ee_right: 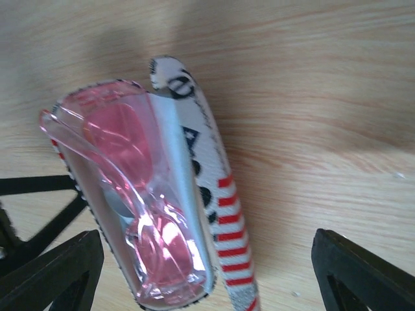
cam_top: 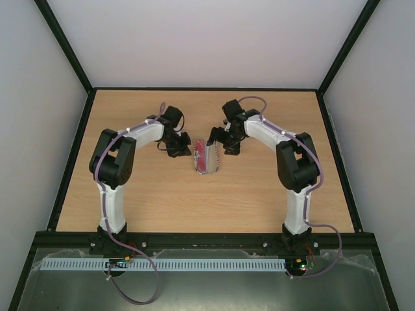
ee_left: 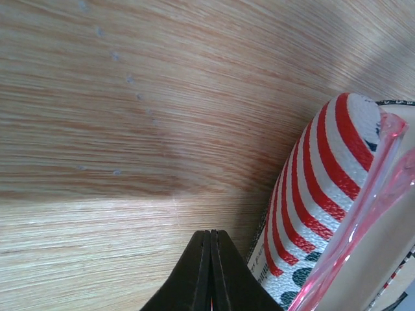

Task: Organize the sunglasses
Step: Close the sunglasses case at the center of the board.

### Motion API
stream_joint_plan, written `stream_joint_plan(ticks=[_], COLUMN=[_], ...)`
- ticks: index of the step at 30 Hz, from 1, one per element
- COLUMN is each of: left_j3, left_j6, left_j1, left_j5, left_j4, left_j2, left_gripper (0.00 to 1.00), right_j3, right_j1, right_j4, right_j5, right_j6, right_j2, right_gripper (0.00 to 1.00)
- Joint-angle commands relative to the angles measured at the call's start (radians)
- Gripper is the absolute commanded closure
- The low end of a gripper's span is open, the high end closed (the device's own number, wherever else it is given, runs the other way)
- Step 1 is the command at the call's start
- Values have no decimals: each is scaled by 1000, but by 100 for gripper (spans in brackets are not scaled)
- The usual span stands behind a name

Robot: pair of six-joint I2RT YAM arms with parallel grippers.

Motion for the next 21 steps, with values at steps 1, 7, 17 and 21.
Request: stream_joint_plan(ticks=[1, 7, 17, 21], left_j3=[19, 36, 86, 98], left_j6=[-32, -41, -62, -72], left_j1=[-10, -21, -33, -49], left_j5=[38, 47, 58, 64], left_j4=[22, 26, 31, 34], left_j2=[17, 28, 45, 52], left_gripper=[98, 98, 98, 98], right_j3=[1, 45, 97, 131], right_j1=[8, 49, 96, 115], right_j4=[80, 77, 73, 46], right_j5=[-64, -60, -49, -30], right_j6=[45, 51, 63, 58], right_j2=[28, 74, 85, 95], right_gripper=[11, 10, 9, 5])
